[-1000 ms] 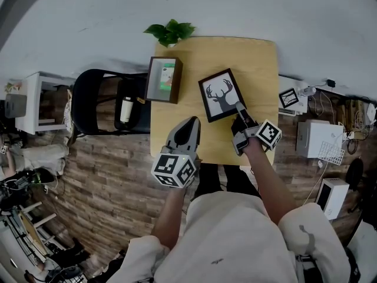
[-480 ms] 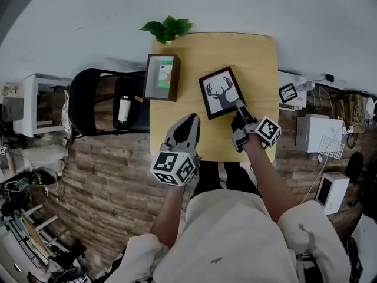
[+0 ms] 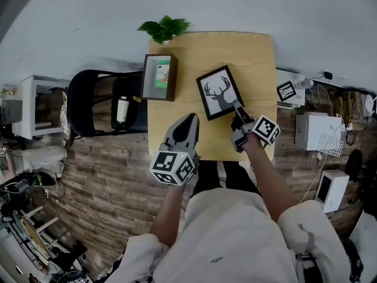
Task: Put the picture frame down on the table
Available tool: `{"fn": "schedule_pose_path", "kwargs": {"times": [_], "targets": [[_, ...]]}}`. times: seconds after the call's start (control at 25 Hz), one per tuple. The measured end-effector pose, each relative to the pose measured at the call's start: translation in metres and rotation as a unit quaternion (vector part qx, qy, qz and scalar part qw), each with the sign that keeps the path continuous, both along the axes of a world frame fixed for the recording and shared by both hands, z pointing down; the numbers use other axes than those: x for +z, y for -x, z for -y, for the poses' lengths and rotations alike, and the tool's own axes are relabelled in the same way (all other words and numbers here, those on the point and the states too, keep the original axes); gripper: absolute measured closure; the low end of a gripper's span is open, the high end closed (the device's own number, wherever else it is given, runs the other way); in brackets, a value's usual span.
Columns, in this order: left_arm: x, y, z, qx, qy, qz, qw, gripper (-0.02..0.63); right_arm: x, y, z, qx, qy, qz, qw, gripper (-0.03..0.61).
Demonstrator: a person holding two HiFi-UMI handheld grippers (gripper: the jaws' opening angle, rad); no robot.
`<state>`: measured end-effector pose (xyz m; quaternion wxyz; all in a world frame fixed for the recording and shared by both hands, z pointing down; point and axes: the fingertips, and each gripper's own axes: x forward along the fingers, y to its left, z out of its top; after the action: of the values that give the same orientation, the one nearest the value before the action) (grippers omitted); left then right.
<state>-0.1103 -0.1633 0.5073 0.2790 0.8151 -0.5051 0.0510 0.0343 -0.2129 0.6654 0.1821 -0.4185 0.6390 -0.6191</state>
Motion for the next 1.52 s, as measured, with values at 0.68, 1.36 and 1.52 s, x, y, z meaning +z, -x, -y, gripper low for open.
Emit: {"fn": "schedule_pose_path", "kwargs": {"times": [0.68,1.36,1.52], "targets": [[0.007,-0.006,0.005,0.0,0.008,0.003,1.0,0.606,0.043,-0.005,-0.016,-0.068,0.019,-0.11,0.991,0.508],[0.016,-0.012,0.005,0.005,0.018,0.007,0.9998,0.606,0.07,-0.005,-0.025,-0.132,0.016,-0.234,0.963,0.446],[0.015,-0.012,0.005,0.008,0.017,0.007,0.9998,0.606,0.077,-0.008,-0.028,-0.15,0.015,-0.272,0.95,0.422]]}}
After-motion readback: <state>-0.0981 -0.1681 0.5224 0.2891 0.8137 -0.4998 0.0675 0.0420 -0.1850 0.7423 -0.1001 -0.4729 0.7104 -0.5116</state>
